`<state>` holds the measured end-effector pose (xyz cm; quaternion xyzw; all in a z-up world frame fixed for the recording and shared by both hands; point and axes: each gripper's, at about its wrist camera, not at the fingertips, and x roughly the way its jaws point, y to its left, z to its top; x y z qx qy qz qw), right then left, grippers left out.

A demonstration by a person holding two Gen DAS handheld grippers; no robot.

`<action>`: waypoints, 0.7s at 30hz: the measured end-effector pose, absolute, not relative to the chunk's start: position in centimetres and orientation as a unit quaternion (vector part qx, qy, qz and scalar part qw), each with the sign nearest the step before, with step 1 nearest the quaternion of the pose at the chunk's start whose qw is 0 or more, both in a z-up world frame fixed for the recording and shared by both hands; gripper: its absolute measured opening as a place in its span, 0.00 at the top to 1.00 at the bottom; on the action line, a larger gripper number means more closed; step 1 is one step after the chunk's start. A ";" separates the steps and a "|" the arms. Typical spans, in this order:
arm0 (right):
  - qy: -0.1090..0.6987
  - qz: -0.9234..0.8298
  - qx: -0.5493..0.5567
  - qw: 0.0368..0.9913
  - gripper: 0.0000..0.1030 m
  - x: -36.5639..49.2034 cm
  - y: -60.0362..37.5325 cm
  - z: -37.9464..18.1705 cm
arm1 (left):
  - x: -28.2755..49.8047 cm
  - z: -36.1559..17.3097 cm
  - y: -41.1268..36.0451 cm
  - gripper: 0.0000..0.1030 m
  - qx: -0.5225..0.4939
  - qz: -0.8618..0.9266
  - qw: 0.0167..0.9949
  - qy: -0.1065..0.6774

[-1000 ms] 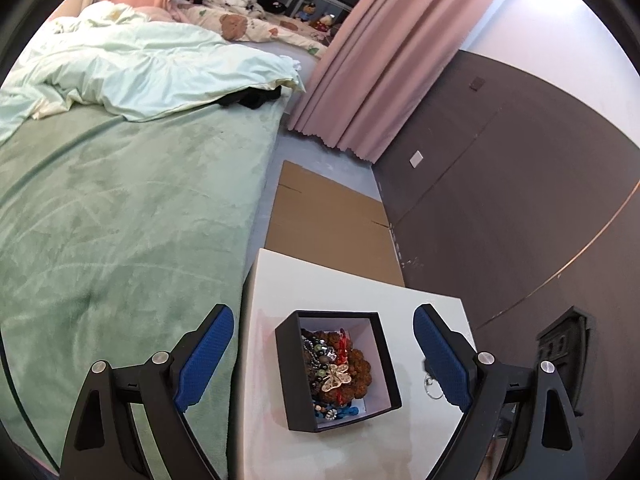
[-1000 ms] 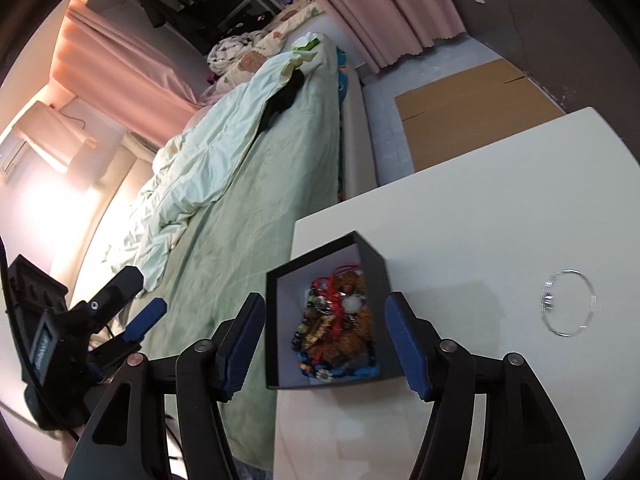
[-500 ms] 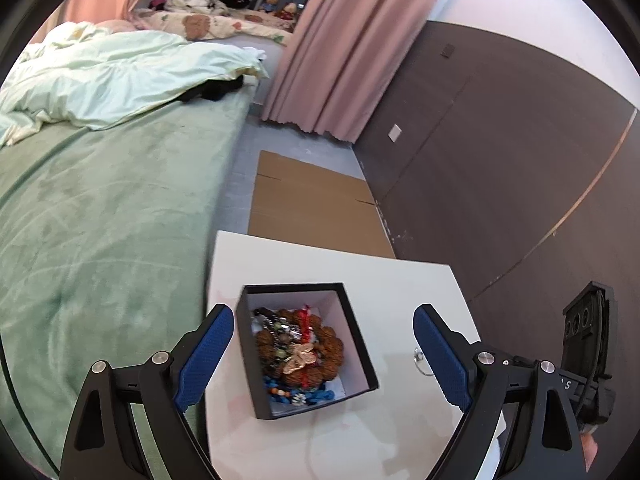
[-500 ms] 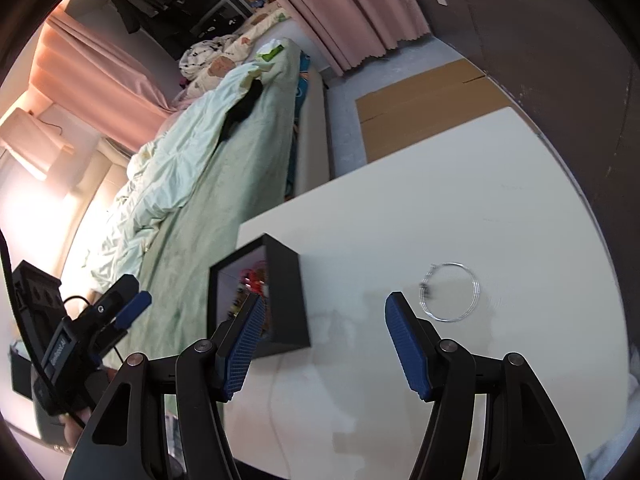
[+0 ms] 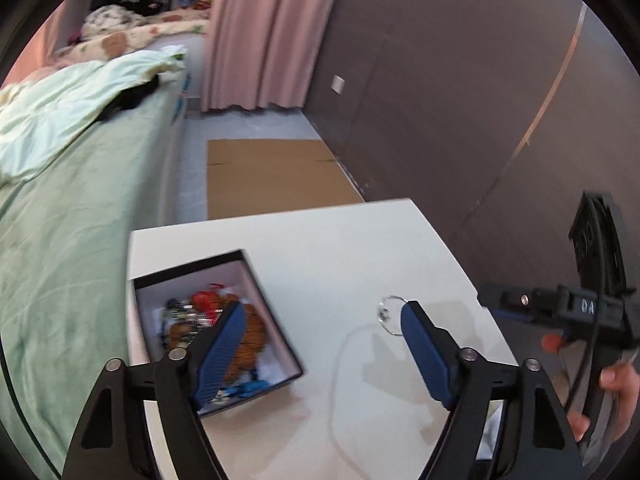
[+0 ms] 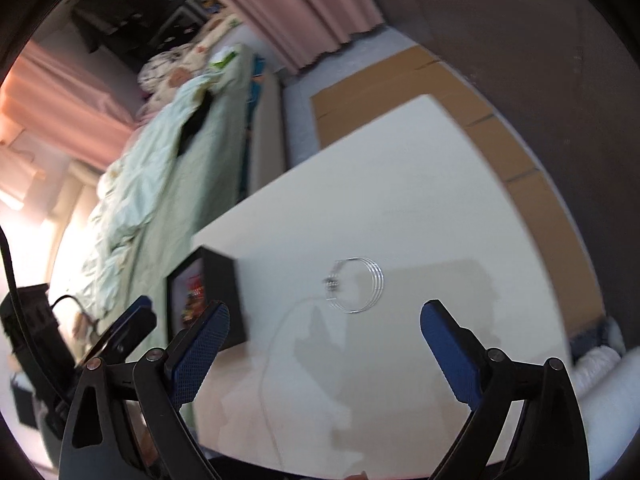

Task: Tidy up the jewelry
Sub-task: 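Move both open tools over the silver hoop earring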

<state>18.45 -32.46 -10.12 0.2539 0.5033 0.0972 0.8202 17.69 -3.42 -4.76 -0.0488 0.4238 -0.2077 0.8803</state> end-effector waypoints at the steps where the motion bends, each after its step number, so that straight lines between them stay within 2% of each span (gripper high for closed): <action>1: 0.504 0.088 0.253 0.821 0.06 18.4 -33.0 -10.1 | 17.8 -5.0 -4.2 0.29 -0.043 -0.212 0.878 0.428; 4: 0.508 0.070 0.263 0.817 0.06 18.3 -34.7 -10.3 | 18.2 -5.6 -5.6 0.39 -0.040 -0.224 0.870 0.438; 13: 0.498 0.056 0.289 0.816 0.07 18.0 -37.7 -10.3 | 19.2 -7.9 -10.6 0.51 -0.010 -0.249 0.854 0.457; 14: 0.496 0.055 0.289 0.817 0.08 18.0 -37.9 -10.3 | 19.3 -8.2 -11.1 0.51 -0.007 -0.249 0.853 0.458; 17: 0.493 0.050 0.294 0.817 0.18 18.0 -38.5 -10.3 | 19.7 -9.2 -12.2 0.55 -0.001 -0.250 0.851 0.462; 21: 0.491 0.042 0.298 0.818 0.20 18.0 -39.3 -10.3 | 20.1 -10.6 -13.2 0.59 0.003 -0.249 0.847 0.470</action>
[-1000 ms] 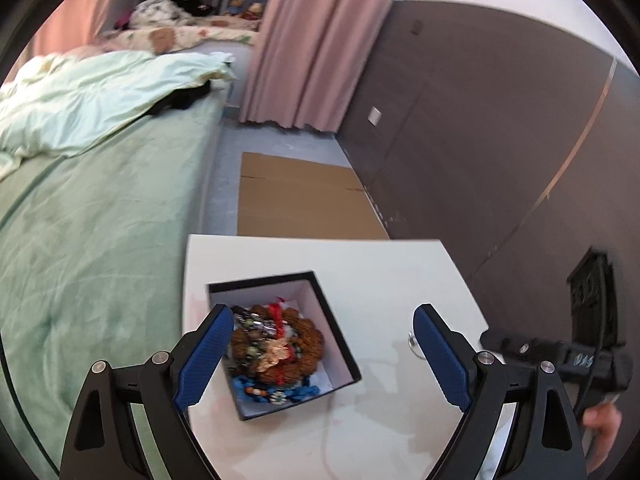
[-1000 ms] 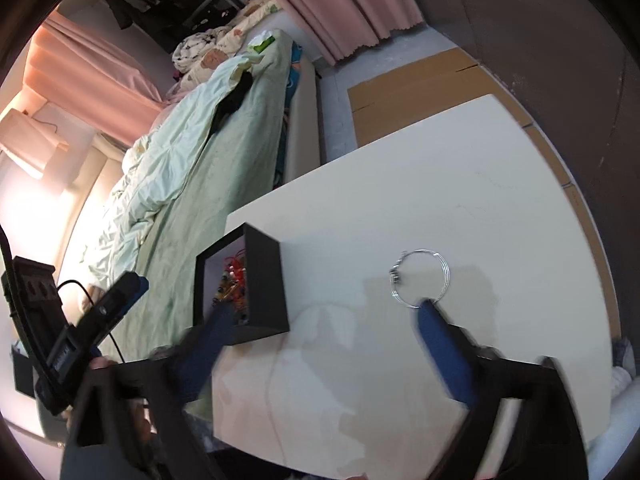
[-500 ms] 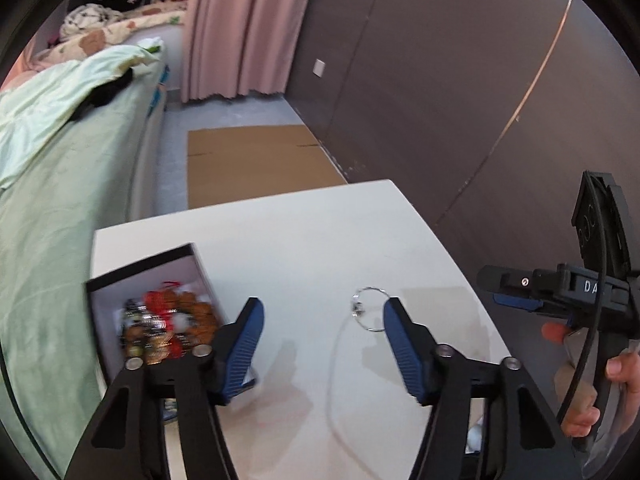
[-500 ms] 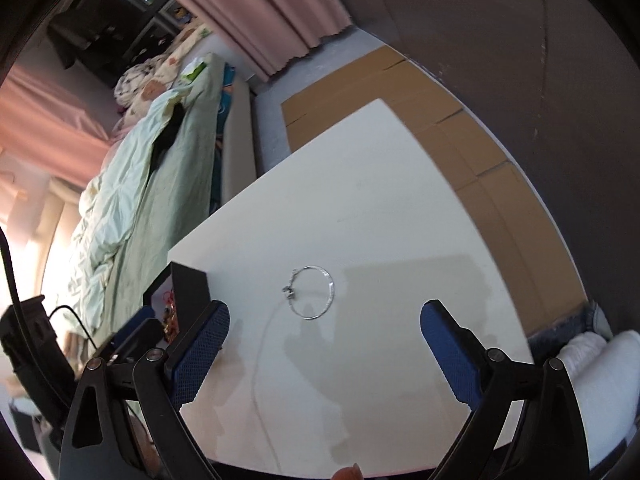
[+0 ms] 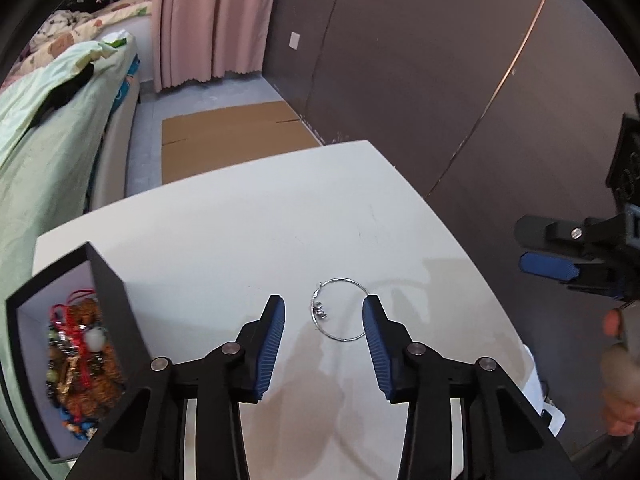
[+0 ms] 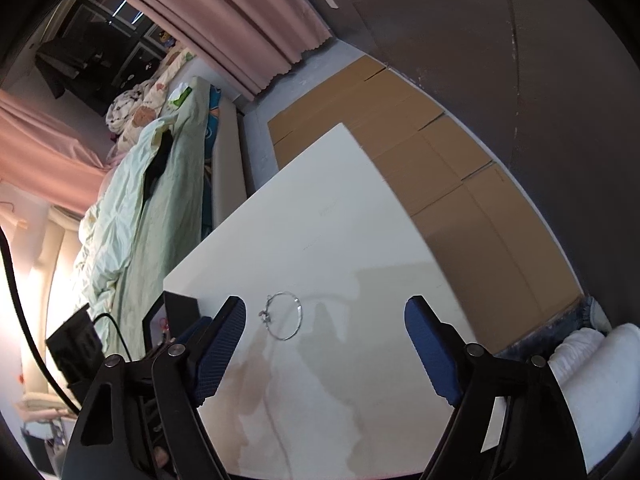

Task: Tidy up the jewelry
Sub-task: 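Move both open tools over the silver hoop earring, then grasp the silver hoop earring with the right tool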

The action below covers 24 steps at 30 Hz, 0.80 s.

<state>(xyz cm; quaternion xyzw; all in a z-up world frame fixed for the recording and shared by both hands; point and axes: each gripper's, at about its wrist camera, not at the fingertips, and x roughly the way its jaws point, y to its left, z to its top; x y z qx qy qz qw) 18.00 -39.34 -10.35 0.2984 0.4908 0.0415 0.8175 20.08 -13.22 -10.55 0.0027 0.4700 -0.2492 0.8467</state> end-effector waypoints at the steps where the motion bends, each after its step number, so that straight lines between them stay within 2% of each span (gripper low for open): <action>1: 0.490 0.039 0.298 0.818 0.20 18.0 -39.5 -10.3 | 20.2 -10.8 -13.4 0.59 0.005 -0.248 0.847 0.471; 6: 0.489 0.030 0.298 0.819 0.20 18.2 -40.2 -10.2 | 20.5 -12.3 -14.5 0.62 0.017 -0.243 0.845 0.477; 9: 0.489 0.029 0.298 0.819 0.20 18.2 -40.3 -10.2 | 20.7 -13.1 -15.1 0.71 0.029 -0.237 0.844 0.481; 15: 0.491 0.028 0.298 0.818 0.20 18.5 -40.4 -10.4 | 21.1 -14.2 -15.6 0.74 0.034 -0.228 0.844 0.484; 16: 0.492 0.029 0.296 0.818 0.20 18.6 -40.4 -10.4 | 21.2 -14.3 -15.6 0.83 0.033 -0.226 0.844 0.485; 19: 0.496 0.033 0.287 0.819 0.20 18.7 -39.8 -10.5 | 21.5 -14.5 -15.4 0.96 0.029 -0.221 0.847 0.483; 24: 0.506 0.040 0.264 0.820 0.20 19.1 -38.5 -10.9 | 21.4 -13.3 -14.3 0.97 0.012 -0.222 0.853 0.472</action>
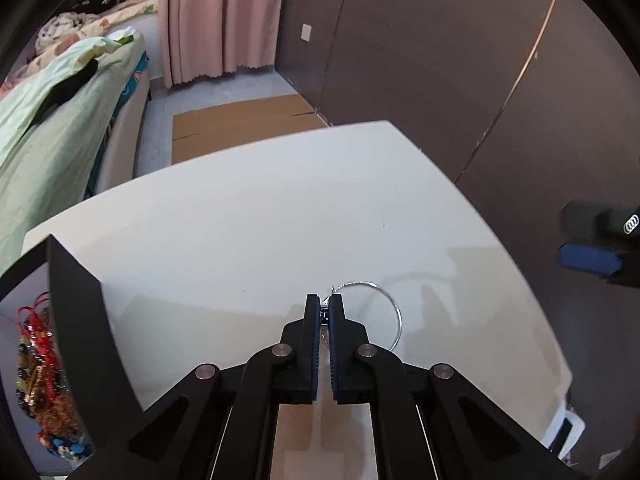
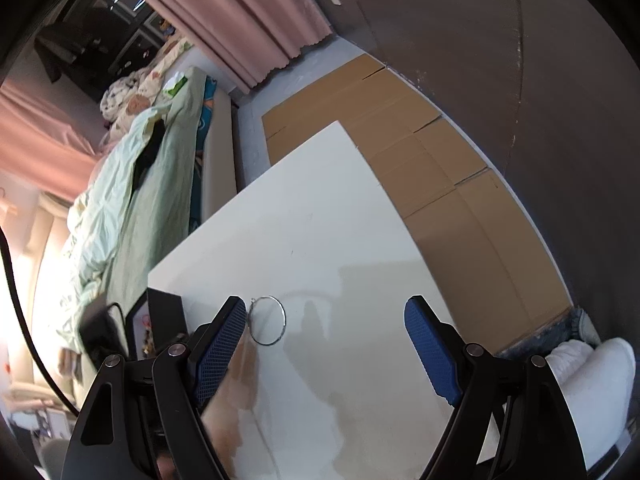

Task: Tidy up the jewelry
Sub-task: 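Grasp the silver hoop earring with the right tool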

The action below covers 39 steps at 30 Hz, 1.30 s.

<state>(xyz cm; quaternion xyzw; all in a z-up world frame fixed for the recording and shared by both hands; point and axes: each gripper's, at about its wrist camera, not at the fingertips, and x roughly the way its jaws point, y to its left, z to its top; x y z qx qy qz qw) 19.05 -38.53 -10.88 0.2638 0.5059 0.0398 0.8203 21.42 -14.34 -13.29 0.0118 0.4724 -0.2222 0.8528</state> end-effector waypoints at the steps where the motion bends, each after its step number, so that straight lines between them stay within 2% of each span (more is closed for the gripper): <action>1: 0.508 0.041 0.260 0.820 0.20 19.1 -38.3 -11.0 | 21.4 -13.0 -14.1 0.97 0.006 -0.223 0.853 0.471; 14: 0.544 0.070 0.168 0.819 0.20 20.7 -32.1 -12.7 | 21.3 -8.5 -8.9 0.97 -0.052 -0.205 0.871 0.443; 24: 0.541 0.094 0.079 0.832 0.21 21.5 -27.7 -13.5 | 21.2 -6.9 -5.4 0.97 -0.085 -0.190 0.880 0.428; 28: 0.548 0.099 0.047 0.830 0.31 21.9 -26.4 -14.1 | 21.1 -6.3 -4.7 0.97 -0.092 -0.189 0.882 0.421; 36: 0.557 0.091 -0.034 0.825 0.33 22.5 -23.9 -15.9 | 21.3 -6.0 -3.8 0.97 -0.103 -0.184 0.884 0.418; 38: 0.547 0.092 -0.062 0.830 0.38 22.2 -23.3 -15.9 | 21.3 -6.0 -3.5 0.97 -0.106 -0.184 0.884 0.417; 39: 0.547 0.096 -0.060 0.830 0.44 22.1 -23.2 -15.8 | 21.3 -5.9 -3.4 0.97 -0.108 -0.183 0.884 0.416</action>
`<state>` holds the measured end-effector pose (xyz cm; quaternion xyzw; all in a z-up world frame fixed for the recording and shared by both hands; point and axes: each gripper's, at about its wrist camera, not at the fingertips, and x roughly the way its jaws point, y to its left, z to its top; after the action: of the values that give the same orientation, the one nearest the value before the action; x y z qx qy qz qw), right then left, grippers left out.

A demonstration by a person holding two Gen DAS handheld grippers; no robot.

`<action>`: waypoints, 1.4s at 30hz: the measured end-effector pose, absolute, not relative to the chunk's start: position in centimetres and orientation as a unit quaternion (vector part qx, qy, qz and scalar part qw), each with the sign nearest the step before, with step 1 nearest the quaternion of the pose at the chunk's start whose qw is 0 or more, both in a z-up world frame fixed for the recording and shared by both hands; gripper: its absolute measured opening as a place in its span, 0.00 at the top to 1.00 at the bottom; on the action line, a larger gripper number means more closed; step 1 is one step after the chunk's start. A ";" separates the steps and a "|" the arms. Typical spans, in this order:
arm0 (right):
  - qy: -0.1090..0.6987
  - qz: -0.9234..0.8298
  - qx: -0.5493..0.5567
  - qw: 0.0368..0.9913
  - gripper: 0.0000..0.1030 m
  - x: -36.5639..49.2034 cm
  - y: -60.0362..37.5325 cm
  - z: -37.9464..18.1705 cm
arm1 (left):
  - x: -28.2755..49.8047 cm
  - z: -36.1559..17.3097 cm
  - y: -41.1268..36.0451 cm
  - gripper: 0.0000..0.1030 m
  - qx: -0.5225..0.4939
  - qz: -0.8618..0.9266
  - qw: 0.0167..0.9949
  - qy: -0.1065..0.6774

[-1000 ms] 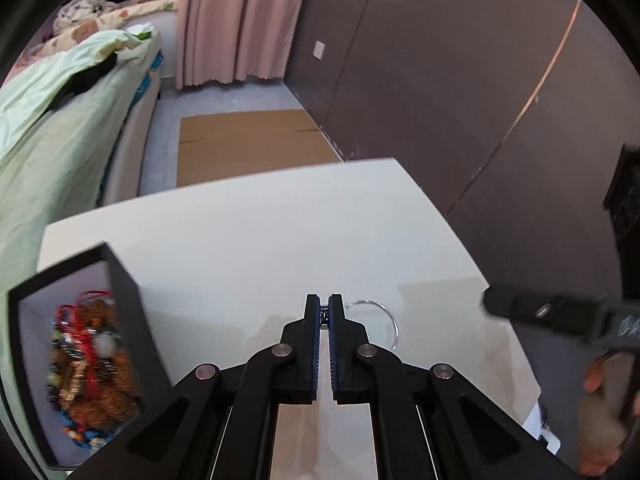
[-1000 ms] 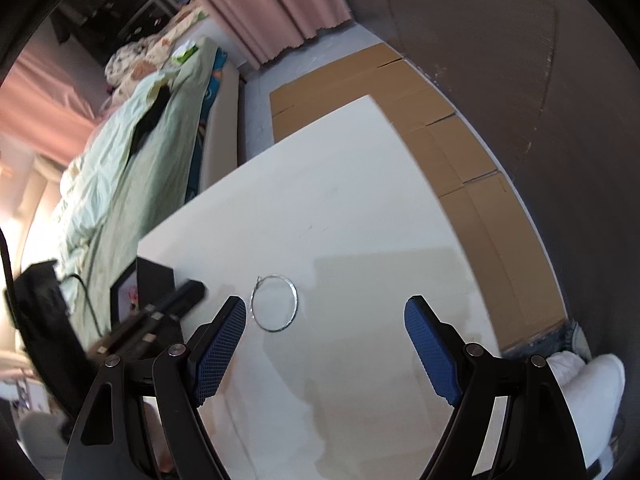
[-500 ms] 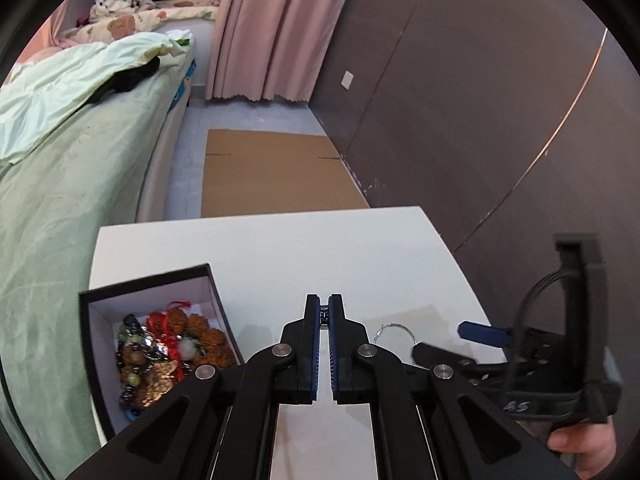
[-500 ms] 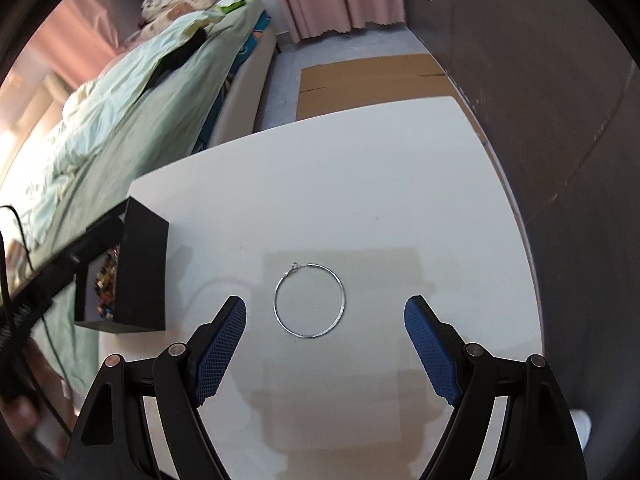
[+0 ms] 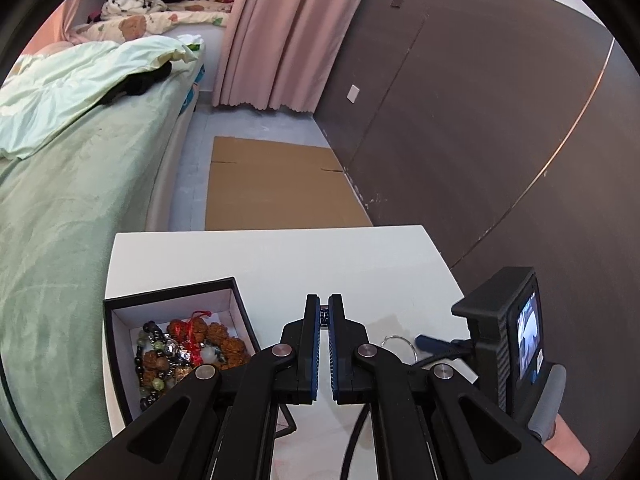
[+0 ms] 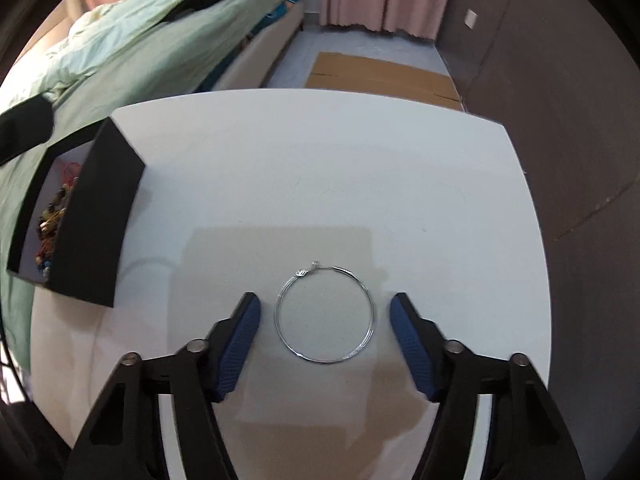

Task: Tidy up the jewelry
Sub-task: 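Grasp the silver hoop earring with the right tool, then carry the hoop over the black box with the right tool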

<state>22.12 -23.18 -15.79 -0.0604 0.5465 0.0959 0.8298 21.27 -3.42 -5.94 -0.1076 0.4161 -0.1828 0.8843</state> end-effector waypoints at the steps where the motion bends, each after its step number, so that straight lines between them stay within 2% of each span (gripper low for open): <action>1: 0.547 0.099 -0.062 0.829 0.50 22.0 -23.1 -15.7 | 21.3 -5.9 -3.3 0.97 -0.109 -0.182 0.885 0.415; 11: 0.548 0.098 -0.040 0.830 0.52 21.8 -24.0 -14.8 | 20.5 -5.2 -1.9 0.97 -0.116 -0.179 0.887 0.409; 20: 0.514 0.113 0.018 0.850 0.52 21.6 -24.6 -11.5 | 19.9 -4.6 0.7 0.97 -0.126 -0.164 0.891 0.405; 32: 0.428 0.191 0.088 0.879 0.52 19.7 -20.4 -6.7 | 20.1 -5.8 4.7 0.97 -0.172 -0.137 0.871 0.440; 42: 0.399 0.231 0.106 0.881 0.52 19.2 -16.5 -5.8 | 20.2 -7.2 6.6 0.95 -0.189 -0.124 0.849 0.478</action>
<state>19.25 -16.50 -5.78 0.1059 0.3986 0.2308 0.8813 20.17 6.57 -7.17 -0.1894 0.4780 -0.1240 0.8487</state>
